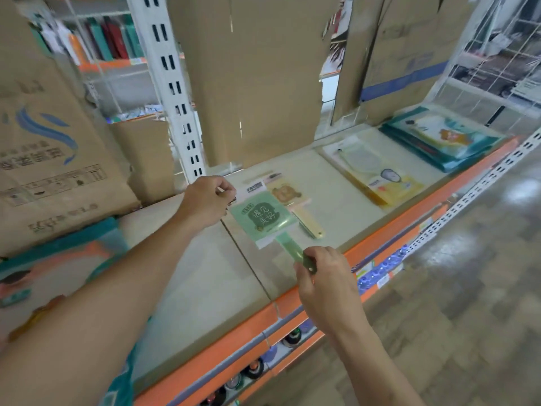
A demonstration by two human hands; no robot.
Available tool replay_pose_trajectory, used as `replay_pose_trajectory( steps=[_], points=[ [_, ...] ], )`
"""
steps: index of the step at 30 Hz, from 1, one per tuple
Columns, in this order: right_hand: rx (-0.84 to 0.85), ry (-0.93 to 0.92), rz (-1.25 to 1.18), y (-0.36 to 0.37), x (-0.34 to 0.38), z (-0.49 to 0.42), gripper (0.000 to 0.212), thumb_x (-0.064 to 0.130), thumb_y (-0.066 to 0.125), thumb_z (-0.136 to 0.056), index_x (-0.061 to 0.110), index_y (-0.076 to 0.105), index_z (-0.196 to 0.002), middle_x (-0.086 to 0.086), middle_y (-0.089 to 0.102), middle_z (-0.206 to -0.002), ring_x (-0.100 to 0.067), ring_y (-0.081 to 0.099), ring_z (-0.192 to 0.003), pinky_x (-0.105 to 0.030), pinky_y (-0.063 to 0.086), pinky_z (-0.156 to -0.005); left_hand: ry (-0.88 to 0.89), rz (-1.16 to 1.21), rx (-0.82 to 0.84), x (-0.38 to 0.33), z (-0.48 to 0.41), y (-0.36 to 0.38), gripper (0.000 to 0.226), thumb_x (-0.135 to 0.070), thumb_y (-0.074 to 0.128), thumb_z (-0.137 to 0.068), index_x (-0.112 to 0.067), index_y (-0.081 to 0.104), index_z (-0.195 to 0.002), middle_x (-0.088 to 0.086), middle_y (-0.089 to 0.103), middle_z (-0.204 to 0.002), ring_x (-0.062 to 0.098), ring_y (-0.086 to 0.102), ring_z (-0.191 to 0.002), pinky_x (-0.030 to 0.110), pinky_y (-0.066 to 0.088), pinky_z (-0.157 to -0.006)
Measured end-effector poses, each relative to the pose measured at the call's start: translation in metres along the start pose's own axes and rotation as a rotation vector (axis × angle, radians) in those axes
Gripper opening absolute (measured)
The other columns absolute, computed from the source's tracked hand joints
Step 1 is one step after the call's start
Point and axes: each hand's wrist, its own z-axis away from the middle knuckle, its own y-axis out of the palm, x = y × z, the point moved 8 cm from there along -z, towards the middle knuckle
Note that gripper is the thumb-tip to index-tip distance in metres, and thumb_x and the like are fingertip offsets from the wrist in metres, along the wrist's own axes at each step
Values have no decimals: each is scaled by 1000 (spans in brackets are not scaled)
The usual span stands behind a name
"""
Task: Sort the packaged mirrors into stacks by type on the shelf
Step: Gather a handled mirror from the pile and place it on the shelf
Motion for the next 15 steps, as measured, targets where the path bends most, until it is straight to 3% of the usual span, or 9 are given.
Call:
replay_pose_trajectory(
  steps=[3, 10, 15],
  points=[
    [-11, 27, 17, -2, -15, -12, 20, 25, 52, -94, 13, 58, -108, 0, 56, -100, -18, 46, -99, -30, 39, -91, -40, 64, 18, -2, -11, 19, 13, -17, 60, -91, -18, 63, -79, 0, 63, -70, 12, 58, -52, 27, 49, -55],
    [-31, 51, 81, -2, -35, -39, 21, 23, 47, -95, 11, 59, -107, -4, 58, -101, -23, 46, -99, -32, 38, -89, -158, 198, 9, -1, -34, 49, 8, -11, 62, -90, -15, 62, -83, 5, 62, -73, 14, 58, -59, 21, 54, -58],
    [-65, 35, 129, 0, -40, -54, 19, 23, 47, -94, 12, 61, -102, -4, 58, -96, -24, 47, -93, -35, 43, -81, -231, 275, -59, 0, -48, 56, 10, -9, 68, -86, -12, 59, -82, 7, 63, -76, 12, 57, -59, 13, 53, -50]
  ],
)
